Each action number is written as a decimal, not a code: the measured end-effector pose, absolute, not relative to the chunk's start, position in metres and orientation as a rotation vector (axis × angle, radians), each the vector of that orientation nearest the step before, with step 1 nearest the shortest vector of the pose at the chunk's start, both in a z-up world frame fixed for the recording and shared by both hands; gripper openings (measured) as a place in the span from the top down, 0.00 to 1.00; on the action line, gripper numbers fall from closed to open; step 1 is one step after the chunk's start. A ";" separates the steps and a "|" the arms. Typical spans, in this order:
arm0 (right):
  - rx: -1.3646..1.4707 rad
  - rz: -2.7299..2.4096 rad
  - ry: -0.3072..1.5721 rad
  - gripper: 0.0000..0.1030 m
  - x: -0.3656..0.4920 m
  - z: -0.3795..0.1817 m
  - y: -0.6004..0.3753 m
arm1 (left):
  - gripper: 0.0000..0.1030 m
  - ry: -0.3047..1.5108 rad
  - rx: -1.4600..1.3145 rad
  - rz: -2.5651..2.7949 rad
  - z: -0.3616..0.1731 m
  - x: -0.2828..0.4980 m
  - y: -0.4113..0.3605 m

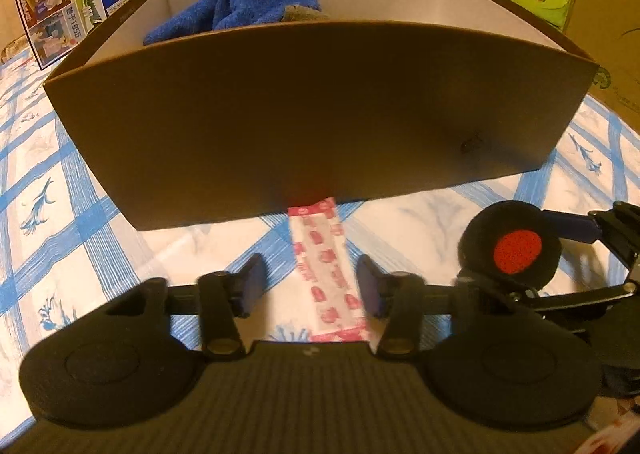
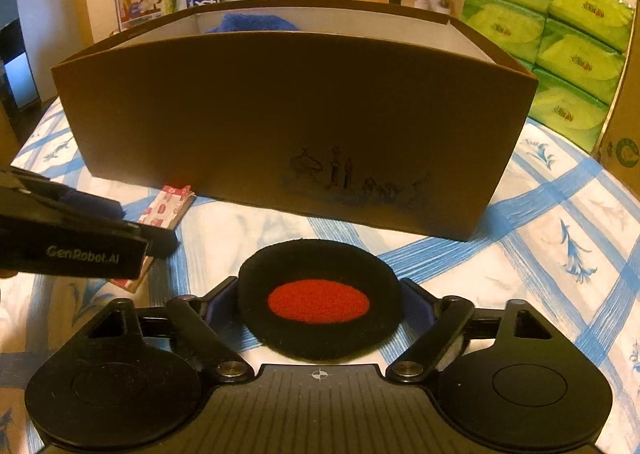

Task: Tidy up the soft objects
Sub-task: 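Close the right tool on the black red-centred pad while the left tool approaches the packet, then close the left tool on the pink-and-white printed packet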

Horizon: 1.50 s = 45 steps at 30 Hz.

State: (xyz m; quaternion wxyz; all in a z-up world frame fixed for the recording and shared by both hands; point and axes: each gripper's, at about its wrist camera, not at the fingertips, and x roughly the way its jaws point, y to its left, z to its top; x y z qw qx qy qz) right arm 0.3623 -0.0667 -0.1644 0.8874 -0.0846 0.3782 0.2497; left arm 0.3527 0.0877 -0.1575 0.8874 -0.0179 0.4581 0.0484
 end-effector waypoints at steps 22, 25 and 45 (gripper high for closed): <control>-0.196 0.547 0.830 0.21 0.316 -0.163 -0.079 | 0.58 1.039 -0.033 0.078 -0.147 0.313 0.080; -0.194 0.546 0.829 0.21 0.317 -0.163 -0.080 | 0.58 1.041 -0.040 0.082 -0.148 0.315 0.081; -0.201 0.559 0.831 0.23 0.311 -0.158 -0.083 | 0.76 1.017 -0.024 0.059 -0.139 0.302 0.078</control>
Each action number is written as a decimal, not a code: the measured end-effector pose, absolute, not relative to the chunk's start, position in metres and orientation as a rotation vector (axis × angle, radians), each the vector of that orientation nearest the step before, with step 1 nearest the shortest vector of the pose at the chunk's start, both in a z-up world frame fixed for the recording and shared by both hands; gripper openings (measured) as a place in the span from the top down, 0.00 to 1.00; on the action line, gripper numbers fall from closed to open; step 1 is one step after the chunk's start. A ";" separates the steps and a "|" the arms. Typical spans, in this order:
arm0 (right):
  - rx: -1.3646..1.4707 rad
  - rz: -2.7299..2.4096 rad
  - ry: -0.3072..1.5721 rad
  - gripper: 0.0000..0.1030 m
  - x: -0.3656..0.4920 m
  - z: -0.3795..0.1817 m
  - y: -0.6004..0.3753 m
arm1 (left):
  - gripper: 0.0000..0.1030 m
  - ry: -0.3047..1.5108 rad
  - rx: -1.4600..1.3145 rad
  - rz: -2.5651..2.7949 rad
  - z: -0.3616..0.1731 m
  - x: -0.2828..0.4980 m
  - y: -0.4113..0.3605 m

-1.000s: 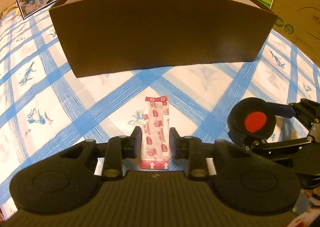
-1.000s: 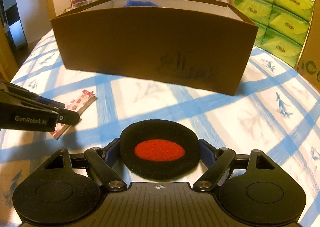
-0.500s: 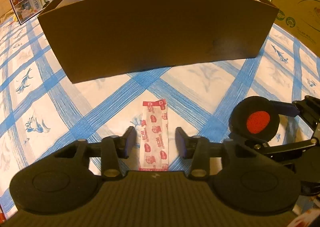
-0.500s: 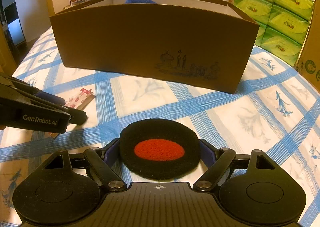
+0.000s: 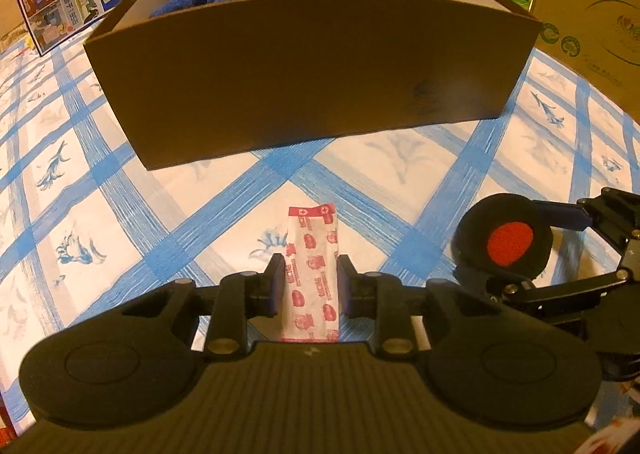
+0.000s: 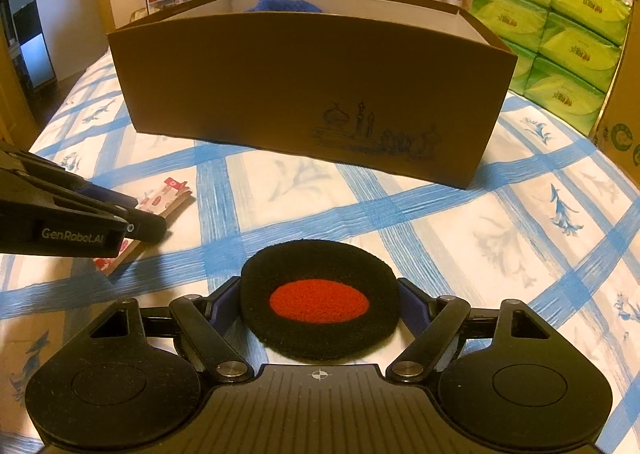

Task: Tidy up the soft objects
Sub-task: 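Close the left tool on the pink-and-white printed packet, then carry the packet and black pad over the box with both tools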

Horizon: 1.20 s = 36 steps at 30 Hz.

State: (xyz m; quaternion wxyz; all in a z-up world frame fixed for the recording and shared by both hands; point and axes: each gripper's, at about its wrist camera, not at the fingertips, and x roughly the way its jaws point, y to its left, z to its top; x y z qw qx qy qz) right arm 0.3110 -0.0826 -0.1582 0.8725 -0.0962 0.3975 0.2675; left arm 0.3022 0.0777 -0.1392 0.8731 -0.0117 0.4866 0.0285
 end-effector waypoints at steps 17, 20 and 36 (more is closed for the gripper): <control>-0.170 0.567 0.750 0.23 0.295 -0.110 -0.089 | 0.76 0.912 -0.031 0.069 -0.086 0.281 0.079; -0.167 0.571 0.733 0.23 0.290 -0.101 -0.090 | 0.76 0.890 -0.032 0.070 -0.075 0.276 0.079; -0.139 0.588 0.665 0.23 0.274 -0.056 -0.096 | 0.76 0.793 -0.030 0.061 -0.025 0.261 0.081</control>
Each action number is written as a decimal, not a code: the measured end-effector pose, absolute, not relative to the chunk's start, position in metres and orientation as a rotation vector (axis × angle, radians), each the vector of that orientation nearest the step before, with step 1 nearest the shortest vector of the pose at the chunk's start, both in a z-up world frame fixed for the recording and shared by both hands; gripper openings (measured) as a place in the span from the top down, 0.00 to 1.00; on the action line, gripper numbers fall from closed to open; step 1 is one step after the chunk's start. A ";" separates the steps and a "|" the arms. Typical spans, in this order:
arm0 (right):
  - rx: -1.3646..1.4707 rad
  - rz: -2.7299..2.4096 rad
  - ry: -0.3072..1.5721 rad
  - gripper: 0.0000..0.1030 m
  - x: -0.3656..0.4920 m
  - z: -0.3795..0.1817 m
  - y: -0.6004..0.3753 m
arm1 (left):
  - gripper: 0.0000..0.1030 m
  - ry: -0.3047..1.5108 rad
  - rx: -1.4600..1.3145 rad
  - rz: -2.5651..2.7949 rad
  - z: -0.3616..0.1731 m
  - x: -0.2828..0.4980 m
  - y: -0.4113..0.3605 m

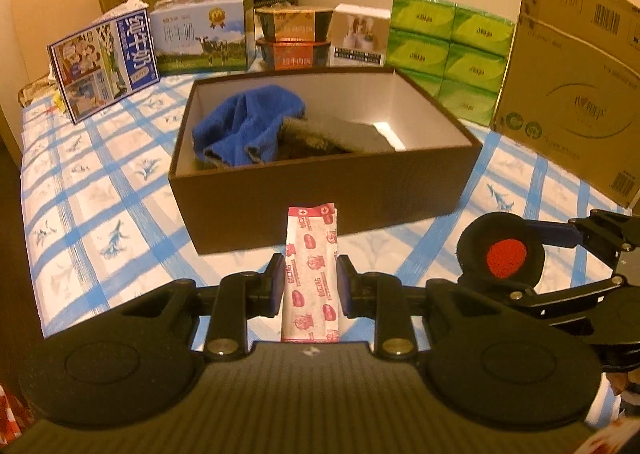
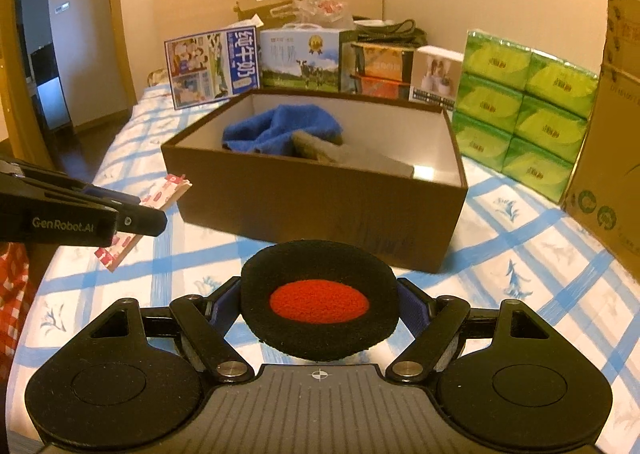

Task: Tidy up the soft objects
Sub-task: 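Carry the packet and black pad over the box with both tools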

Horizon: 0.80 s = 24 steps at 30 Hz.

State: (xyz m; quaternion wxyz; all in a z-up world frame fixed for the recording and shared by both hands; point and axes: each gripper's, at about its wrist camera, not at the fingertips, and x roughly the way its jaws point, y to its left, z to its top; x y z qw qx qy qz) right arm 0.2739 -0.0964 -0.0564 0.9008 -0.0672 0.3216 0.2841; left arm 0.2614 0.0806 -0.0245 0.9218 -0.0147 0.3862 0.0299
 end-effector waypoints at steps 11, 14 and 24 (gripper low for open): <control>-0.111 0.595 0.586 0.23 0.312 -0.020 -0.100 | 0.76 0.726 0.024 0.040 0.005 0.300 0.084; -0.109 0.596 0.566 0.23 0.329 -0.011 -0.099 | 0.76 0.720 0.025 0.026 0.009 0.319 0.085; -0.084 0.580 0.556 0.23 0.398 0.000 -0.093 | 0.76 0.745 0.029 0.003 0.009 0.385 0.095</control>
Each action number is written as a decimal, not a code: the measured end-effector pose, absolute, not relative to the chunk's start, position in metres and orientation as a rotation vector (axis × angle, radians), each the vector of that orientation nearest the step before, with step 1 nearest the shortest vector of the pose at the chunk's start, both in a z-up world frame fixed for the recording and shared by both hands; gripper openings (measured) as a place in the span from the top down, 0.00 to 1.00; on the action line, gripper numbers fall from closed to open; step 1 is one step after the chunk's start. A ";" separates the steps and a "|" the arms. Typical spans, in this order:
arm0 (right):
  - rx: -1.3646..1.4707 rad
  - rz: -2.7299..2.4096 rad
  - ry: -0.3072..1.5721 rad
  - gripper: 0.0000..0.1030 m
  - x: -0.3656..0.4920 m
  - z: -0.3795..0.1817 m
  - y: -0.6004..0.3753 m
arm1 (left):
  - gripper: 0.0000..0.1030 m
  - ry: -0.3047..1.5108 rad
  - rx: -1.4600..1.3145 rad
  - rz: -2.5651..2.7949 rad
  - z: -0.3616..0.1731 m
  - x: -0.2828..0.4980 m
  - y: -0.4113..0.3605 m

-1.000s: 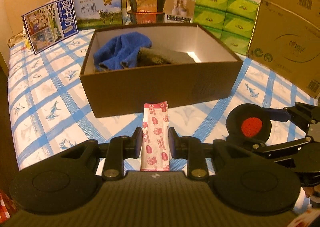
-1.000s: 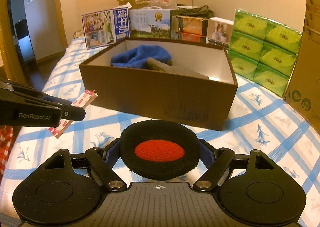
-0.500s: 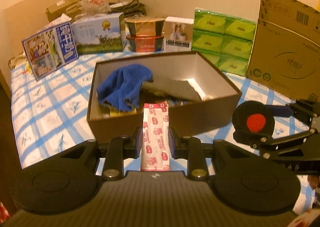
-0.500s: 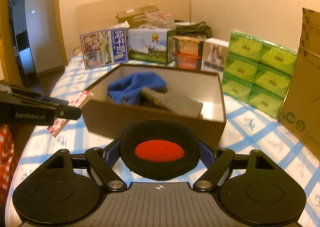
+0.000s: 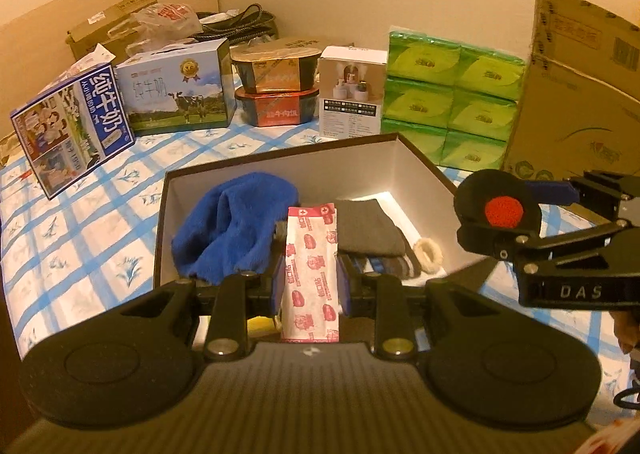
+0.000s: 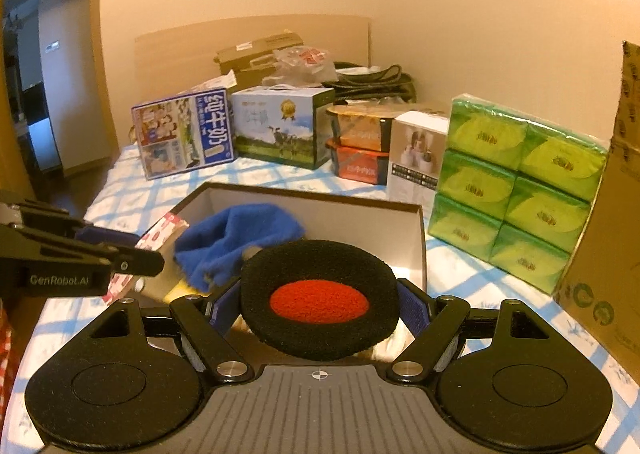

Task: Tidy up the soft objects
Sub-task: 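Carry the packet and black pad over the box with both tools, then open the left tool to drop the packet while the right tool releases the pad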

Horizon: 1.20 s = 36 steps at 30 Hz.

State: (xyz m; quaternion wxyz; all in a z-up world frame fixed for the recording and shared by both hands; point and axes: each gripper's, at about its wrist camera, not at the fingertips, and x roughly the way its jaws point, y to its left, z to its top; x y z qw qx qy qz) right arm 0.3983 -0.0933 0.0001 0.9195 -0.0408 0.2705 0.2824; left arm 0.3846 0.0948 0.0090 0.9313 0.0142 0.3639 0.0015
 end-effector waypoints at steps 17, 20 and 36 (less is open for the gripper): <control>-0.090 0.574 0.606 0.23 0.496 -0.025 -0.078 | 0.76 0.808 0.048 -0.008 -0.012 0.493 0.099; -0.085 0.571 0.614 0.23 0.509 -0.031 -0.076 | 0.76 0.817 0.059 -0.003 -0.020 0.507 0.098; -0.076 0.548 0.622 0.23 0.549 -0.043 -0.072 | 0.72 0.808 0.082 0.002 -0.037 0.552 0.093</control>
